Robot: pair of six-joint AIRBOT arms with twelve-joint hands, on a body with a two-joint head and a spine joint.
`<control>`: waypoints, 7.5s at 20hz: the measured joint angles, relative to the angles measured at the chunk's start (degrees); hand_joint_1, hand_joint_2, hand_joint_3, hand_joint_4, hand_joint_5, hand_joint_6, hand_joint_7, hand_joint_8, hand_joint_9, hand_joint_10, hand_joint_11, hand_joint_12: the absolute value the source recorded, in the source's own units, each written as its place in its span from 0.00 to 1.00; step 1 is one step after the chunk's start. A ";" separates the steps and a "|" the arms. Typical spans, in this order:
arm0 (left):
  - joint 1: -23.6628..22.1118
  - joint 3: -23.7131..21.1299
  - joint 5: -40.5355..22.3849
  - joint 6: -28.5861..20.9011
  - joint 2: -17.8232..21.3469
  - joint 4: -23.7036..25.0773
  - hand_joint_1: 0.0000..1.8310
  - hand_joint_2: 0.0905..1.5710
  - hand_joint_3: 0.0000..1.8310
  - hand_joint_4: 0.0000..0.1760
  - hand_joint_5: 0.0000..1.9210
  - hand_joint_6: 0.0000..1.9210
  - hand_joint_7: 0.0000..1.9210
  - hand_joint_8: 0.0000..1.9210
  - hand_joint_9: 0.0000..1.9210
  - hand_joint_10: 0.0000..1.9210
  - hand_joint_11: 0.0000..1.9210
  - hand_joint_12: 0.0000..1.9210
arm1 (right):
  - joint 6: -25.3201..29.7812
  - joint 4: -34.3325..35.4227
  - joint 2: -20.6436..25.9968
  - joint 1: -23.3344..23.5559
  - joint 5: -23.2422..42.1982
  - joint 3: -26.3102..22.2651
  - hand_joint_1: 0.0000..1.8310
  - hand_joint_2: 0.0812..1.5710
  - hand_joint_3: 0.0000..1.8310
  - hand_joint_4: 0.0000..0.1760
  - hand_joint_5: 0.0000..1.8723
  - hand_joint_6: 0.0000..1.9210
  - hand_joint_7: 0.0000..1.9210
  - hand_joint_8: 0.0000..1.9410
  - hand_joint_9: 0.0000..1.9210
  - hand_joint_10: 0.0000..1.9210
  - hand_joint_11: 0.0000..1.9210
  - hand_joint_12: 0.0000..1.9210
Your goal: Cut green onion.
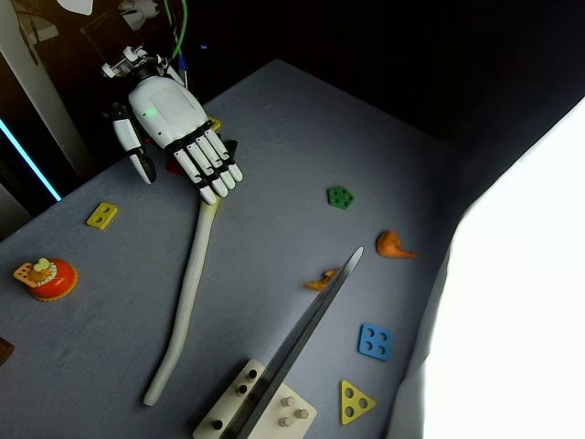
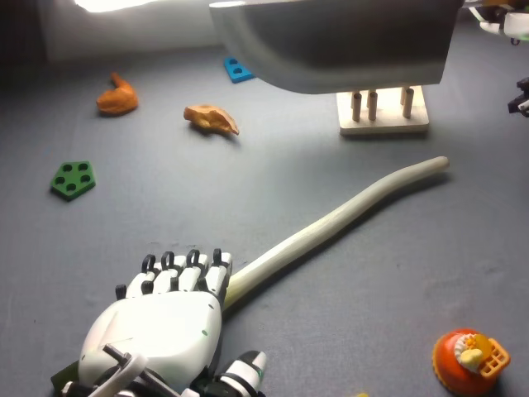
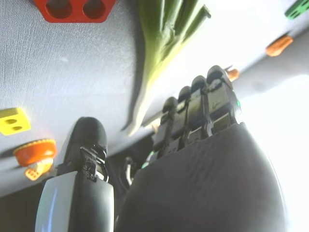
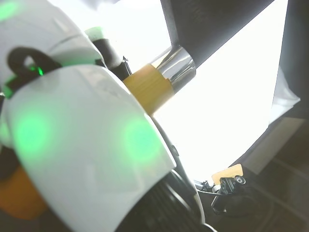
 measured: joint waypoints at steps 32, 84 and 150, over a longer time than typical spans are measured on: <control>2.23 1.31 -1.49 -0.11 -1.73 -3.74 0.17 0.88 0.01 0.00 0.01 0.00 0.00 0.00 0.00 0.00 0.00 0.00 | -67.71 50.84 24.20 5.40 25.09 -63.04 0.87 0.76 0.00 1.00 0.73 1.00 0.79 1.00 0.83 1.00 0.87 1.00; 1.14 0.66 -1.88 -0.04 -1.40 -5.20 0.20 0.92 0.00 0.00 0.00 0.00 0.00 0.00 0.00 0.00 0.00 0.00 | -59.93 49.96 18.40 -19.21 43.47 -61.18 0.83 0.80 0.00 1.00 0.68 1.00 0.79 1.00 0.83 1.00 0.87 1.00; -21.88 1.16 -15.85 19.19 9.01 -14.99 0.29 0.89 0.00 0.00 0.00 0.00 0.00 0.00 0.00 0.00 0.00 0.00 | -9.79 12.44 0.33 -7.34 17.20 -0.63 0.84 0.79 0.00 1.00 0.69 1.00 0.77 1.00 0.82 1.00 0.87 1.00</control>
